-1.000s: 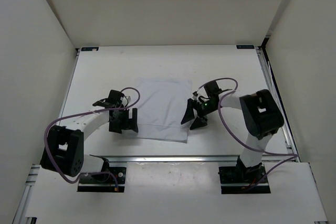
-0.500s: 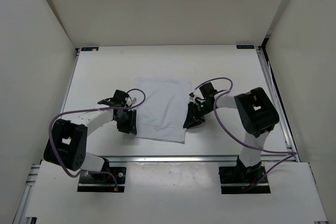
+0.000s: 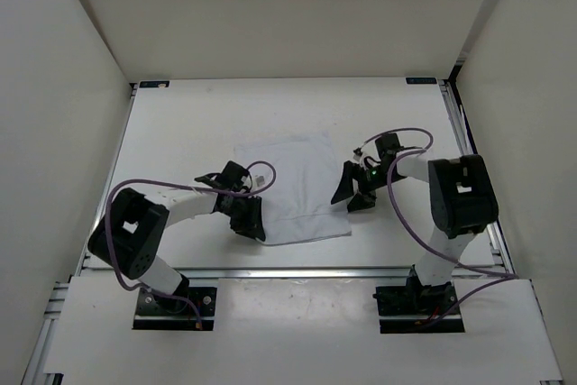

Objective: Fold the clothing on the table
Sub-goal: Fold the skirt

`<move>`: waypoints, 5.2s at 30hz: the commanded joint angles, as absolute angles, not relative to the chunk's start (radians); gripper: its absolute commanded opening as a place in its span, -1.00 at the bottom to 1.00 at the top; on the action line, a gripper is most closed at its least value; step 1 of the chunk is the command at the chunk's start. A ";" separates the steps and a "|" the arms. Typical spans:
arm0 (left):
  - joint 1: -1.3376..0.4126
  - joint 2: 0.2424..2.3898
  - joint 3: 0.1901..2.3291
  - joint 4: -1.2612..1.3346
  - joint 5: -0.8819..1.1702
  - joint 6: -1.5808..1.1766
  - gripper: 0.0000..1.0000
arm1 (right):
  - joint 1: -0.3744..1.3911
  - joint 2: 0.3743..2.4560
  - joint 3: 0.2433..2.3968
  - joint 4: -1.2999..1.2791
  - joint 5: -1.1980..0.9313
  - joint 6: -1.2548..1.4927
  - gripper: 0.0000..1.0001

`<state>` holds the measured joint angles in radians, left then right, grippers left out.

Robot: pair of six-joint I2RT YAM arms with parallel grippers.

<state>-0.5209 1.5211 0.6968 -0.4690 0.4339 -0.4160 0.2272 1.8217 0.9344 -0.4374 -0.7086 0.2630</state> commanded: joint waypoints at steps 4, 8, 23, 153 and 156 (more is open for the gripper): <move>-0.532 1.557 0.721 -0.422 0.387 -0.505 0.13 | 0.186 1.760 0.966 -0.603 -0.641 0.009 0.90; -0.493 1.482 0.670 -0.405 0.362 -0.561 0.71 | 0.202 1.723 0.899 -0.626 -0.595 -0.028 0.80; -0.463 1.436 0.529 -0.353 0.311 -0.566 0.97 | 0.267 1.742 0.753 -0.517 -0.503 0.032 0.24; -0.670 0.939 0.448 -0.377 0.268 -0.873 -1.00 | 0.152 1.592 0.930 -0.800 -0.643 -0.379 -1.00; -0.692 0.922 0.498 -0.437 0.299 -0.844 -1.00 | 0.170 1.548 0.972 -0.892 -0.706 -0.428 -1.00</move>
<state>-0.6758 0.9508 0.4366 -0.3435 0.2352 -0.8772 0.1631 1.5997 0.9146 -0.7666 -0.6403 -0.3161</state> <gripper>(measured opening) 0.135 0.070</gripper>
